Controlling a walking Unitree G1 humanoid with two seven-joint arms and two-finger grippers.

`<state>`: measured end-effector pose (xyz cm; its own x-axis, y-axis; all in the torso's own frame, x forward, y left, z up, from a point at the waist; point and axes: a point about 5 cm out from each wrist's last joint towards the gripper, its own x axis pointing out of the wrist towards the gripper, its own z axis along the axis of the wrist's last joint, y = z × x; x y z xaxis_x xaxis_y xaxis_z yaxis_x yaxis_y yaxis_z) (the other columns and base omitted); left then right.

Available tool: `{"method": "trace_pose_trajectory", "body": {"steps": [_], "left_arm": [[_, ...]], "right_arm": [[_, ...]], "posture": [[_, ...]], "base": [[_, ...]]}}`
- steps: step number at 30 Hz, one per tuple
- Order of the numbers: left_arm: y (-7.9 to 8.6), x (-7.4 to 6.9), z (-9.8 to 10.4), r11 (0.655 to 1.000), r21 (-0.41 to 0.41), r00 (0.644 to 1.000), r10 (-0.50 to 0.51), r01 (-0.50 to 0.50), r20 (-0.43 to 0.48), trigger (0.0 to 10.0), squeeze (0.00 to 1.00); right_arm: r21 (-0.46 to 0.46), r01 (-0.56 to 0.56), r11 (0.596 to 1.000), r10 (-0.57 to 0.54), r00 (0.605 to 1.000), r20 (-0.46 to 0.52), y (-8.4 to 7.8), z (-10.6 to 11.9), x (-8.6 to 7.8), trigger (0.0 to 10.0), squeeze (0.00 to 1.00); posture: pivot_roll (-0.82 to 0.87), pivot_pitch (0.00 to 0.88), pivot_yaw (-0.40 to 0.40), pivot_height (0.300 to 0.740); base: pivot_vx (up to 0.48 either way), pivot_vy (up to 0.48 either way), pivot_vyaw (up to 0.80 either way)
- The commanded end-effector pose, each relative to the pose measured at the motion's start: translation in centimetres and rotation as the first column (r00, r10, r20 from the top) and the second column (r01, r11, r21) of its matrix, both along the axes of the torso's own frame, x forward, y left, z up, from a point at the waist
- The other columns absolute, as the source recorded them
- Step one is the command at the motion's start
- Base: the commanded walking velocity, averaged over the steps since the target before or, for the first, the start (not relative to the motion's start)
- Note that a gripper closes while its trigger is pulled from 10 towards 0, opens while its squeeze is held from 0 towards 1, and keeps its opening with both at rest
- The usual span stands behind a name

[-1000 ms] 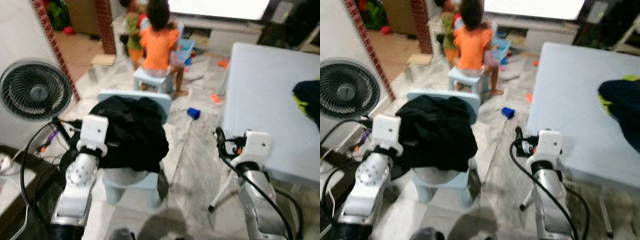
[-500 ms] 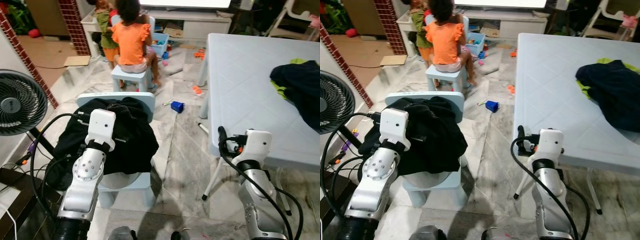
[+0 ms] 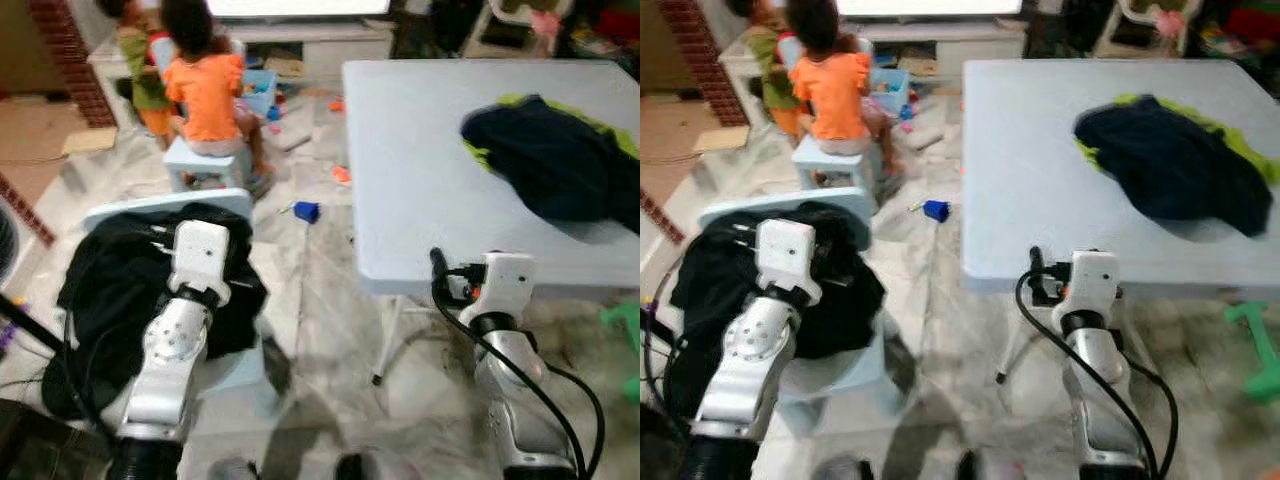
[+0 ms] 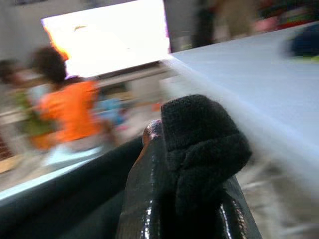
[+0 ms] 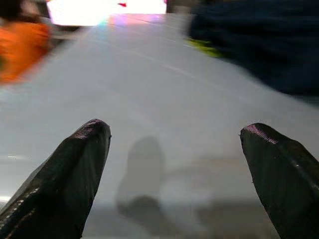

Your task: Hang hanger

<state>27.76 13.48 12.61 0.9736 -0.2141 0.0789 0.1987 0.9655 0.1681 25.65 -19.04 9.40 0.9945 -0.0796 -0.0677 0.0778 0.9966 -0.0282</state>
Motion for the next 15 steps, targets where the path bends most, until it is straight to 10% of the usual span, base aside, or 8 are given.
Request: {"method": "trace_pose_trajectory", "body": {"steps": [1, 15], "left_arm": [[-0.20, 0.13, 1.26, 1.000, 0.003, 0.999, -0.021, 0.021, 0.048, 10.0, 0.00], [-0.62, 0.33, 1.55, 0.999, -0.021, 0.997, 0.047, -0.046, 0.067, 10.0, 0.00]], "right_arm": [[0.001, -0.007, 1.000, 0.007, 1.000, 0.001, 0.27, 0.07, 0.02, 10.0, 0.00], [-0.011, -0.019, 1.000, 0.019, 1.000, 0.002, 0.53, 0.07, 0.27, 10.0, 0.00]], "posture": [[-0.01, 0.007, 0.005, 0.740], [-0.01, 0.006, -0.001, 0.740]], "base": [[0.000, -0.401, -0.67], [0.000, -0.076, -0.17]]}}
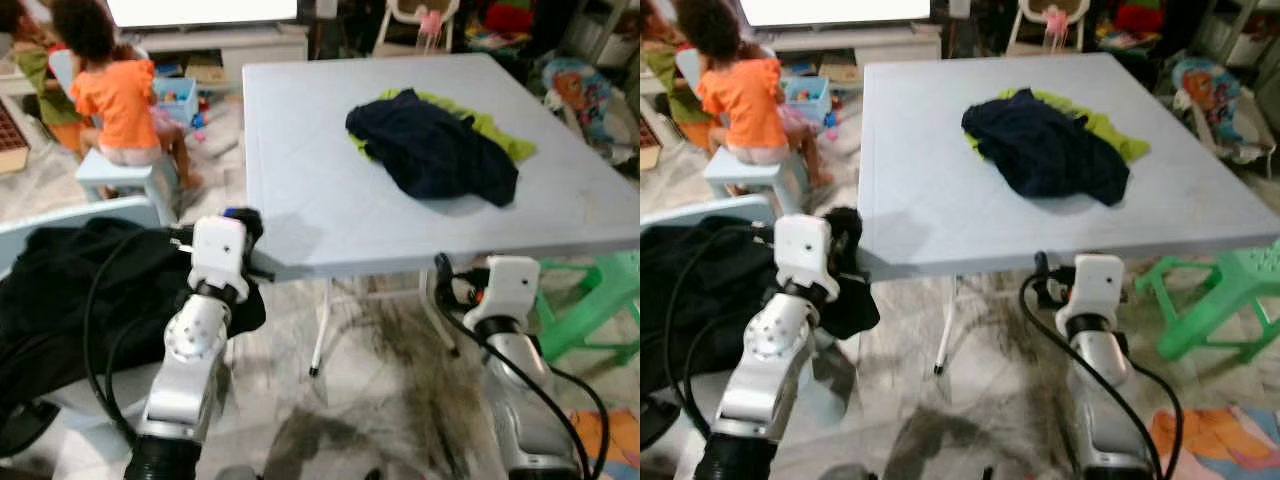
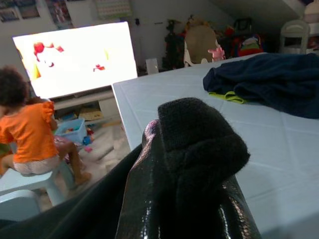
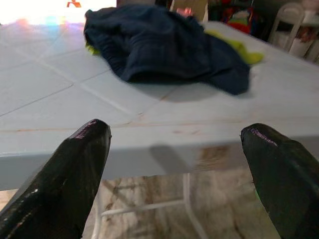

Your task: Hang hanger

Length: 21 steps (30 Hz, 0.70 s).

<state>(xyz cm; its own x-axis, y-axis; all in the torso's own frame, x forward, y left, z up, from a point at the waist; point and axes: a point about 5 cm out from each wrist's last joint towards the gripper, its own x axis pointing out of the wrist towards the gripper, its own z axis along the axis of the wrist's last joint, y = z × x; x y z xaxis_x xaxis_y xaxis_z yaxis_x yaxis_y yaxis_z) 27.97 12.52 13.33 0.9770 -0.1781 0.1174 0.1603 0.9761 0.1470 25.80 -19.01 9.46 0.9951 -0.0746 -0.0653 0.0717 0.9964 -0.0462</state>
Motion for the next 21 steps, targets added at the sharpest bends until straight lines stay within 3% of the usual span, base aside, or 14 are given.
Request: {"method": "trace_pose_trajectory", "body": {"steps": [1, 13, 21], "left_arm": [[0.3, 0.1, 0.8, 1.000, 0.005, 0.999, 0.014, -0.014, 0.032, 10.0, 0.00], [-0.3, 0.5, 0.9, 1.000, -0.030, 1.000, -0.006, 0.006, 0.011, 10.0, 0.00], [-0.7, 0.4, 0.7, 0.999, -0.036, 0.999, -0.034, 0.034, 0.003, 10.0, 0.00]], "right_arm": [[0.006, -0.013, 1.000, 0.013, 1.000, 0.001, 0.5, 0.0, 0.2, 10.0, 0.00], [-0.006, -0.023, 1.000, 0.023, 1.000, 0.004, 0.6, 0.1, 0.5, 10.0, 0.00], [-0.014, -0.031, 0.999, 0.031, 0.999, 0.008, 0.6, 0.3, 0.8, 10.0, 0.00]], "posture": [[-0.01, 0.006, -0.002, 0.740], [-0.01, 0.000, -0.007, 0.740], [-0.01, 0.000, -0.013, 0.740]], "base": [[0.000, 0.000, 0.00], [0.000, 0.000, 0.00], [0.000, 0.480, 0.00]]}}
